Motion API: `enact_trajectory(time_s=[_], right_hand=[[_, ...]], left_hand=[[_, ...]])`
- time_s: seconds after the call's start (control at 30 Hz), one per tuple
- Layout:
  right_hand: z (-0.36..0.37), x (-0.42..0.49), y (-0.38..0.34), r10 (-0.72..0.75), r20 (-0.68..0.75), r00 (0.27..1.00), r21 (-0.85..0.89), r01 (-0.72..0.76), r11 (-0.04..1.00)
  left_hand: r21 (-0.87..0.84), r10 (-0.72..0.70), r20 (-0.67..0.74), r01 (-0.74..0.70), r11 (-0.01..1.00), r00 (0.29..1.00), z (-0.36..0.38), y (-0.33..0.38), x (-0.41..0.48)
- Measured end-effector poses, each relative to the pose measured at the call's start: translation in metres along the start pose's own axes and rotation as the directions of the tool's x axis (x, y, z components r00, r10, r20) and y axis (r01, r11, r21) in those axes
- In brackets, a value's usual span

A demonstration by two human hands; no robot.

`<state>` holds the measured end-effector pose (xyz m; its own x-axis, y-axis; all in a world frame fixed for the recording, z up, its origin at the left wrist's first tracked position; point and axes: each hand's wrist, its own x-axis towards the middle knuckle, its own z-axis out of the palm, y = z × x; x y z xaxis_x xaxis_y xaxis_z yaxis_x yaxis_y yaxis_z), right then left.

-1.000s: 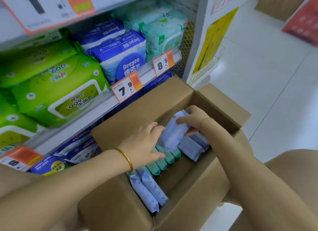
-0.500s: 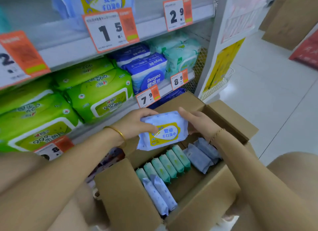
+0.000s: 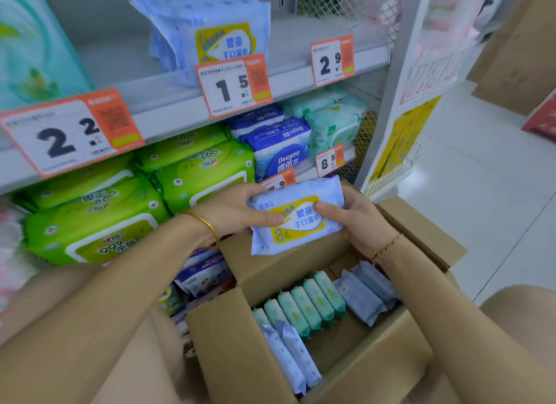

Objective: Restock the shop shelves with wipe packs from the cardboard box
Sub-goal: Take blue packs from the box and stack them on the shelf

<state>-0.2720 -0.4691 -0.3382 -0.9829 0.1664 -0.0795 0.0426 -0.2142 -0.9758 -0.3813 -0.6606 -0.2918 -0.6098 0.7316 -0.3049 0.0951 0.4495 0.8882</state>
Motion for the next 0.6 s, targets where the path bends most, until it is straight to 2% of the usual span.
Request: enact_trajectory(time_s=[0.13, 0.23, 0.4, 0.5, 0.6], right_hand=[[0.026, 0.019, -0.059, -0.174, 0.019, 0.985, -0.052, 0.174, 0.983], [0.051, 0.041, -0.114, -0.318, 0.022, 0.948, -0.102, 0.319, 0.942], [0.085, 0.088, -0.192, -0.504, -0.024, 0.864, -0.251, 0.483, 0.839], [0.094, 0.119, -0.214, -0.618, -0.072, 0.783, -0.502, 0.506, 0.701], [0.093, 0.144, -0.216, -0.646, -0.049, 0.762, -0.732, 0.412, 0.542]], left_hand=[[0.244, 0.220, -0.207, -0.167, 0.955, 0.953, -0.035, 0.046, -0.023], [0.287, 0.352, -0.331, -0.262, 0.922, 0.876, -0.072, 0.088, -0.038], [0.466, 0.509, -0.449, -0.294, 0.834, 0.734, -0.130, 0.156, -0.046], [0.541, 0.570, -0.525, -0.269, 0.797, 0.632, -0.161, 0.175, -0.032], [0.573, 0.596, -0.576, -0.244, 0.783, 0.560, -0.180, 0.178, -0.007]])
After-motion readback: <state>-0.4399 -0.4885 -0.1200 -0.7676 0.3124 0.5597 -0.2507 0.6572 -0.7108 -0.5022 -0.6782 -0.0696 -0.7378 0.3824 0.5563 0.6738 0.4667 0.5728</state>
